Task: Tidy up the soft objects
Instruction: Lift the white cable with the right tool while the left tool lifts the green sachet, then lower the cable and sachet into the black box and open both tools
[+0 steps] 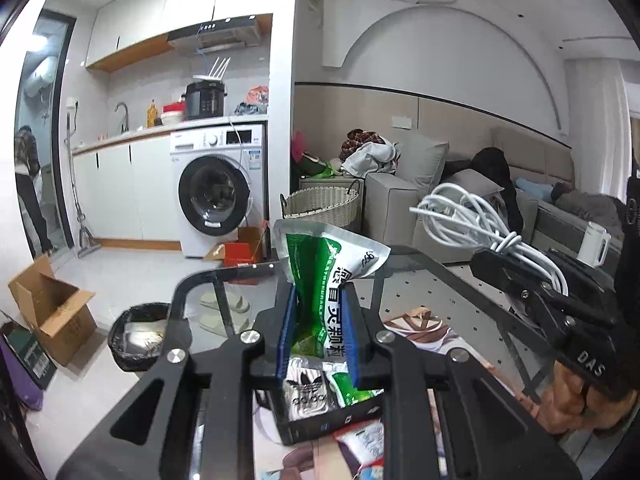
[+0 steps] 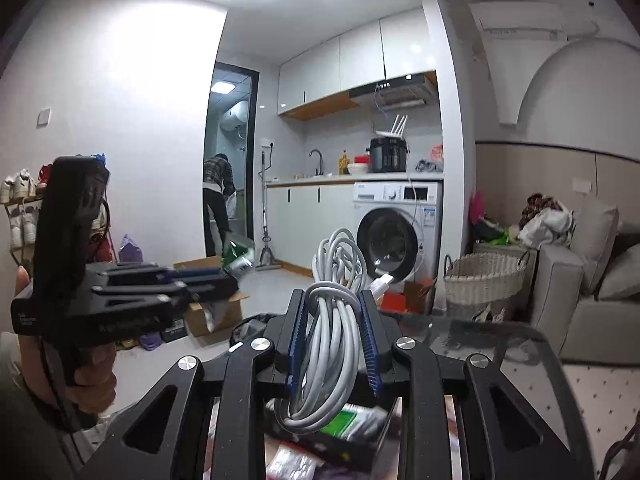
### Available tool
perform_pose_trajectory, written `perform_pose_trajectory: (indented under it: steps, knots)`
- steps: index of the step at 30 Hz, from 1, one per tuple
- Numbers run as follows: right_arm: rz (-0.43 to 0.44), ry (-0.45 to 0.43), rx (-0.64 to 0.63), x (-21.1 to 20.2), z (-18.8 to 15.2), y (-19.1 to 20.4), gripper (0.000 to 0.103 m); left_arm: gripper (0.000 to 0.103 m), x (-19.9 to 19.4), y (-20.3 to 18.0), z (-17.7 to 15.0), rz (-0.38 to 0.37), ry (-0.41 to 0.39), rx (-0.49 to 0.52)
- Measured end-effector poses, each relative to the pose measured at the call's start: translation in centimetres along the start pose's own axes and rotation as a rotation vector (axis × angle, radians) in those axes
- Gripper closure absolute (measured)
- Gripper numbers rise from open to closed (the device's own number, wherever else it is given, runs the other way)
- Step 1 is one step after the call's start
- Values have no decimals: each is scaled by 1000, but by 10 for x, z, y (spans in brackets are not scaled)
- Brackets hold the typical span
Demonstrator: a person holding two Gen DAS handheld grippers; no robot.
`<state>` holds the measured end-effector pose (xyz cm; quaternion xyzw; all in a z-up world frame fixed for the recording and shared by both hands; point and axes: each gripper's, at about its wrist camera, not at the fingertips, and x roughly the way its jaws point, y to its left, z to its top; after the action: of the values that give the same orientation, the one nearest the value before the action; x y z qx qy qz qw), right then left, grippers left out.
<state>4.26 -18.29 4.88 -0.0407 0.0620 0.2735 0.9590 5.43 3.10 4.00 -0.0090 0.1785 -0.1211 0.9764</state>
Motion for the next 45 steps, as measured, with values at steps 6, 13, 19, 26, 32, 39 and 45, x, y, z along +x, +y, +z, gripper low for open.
perform_pose_trajectory:
  steps: [6, 13, 19, 26, 32, 39, 45]
  knots:
    - [-27, 3, 27, 27, 16, -2, 78, 83, 29, 6, 8, 17, 1, -65]
    - [-77, 4, 77, 57, 28, -12, 78, 83, 48, 17, 15, 47, -29, -142]
    - [-104, 29, 117, 74, 27, -24, 78, 83, 56, 26, 12, 58, 0, -183]
    - [-98, 54, 117, 83, 26, -27, 78, 83, 61, 28, 10, 83, 27, -178]
    - [-100, 75, 112, 86, 23, -30, 78, 83, 68, 29, 10, 104, 59, -183]
    - [-111, 178, 146, 106, 15, -43, 78, 83, 92, 28, 0, 98, 189, -171]
    - [-105, 306, 144, 128, 0, -47, 78, 83, 113, 28, -13, 95, 319, -162]
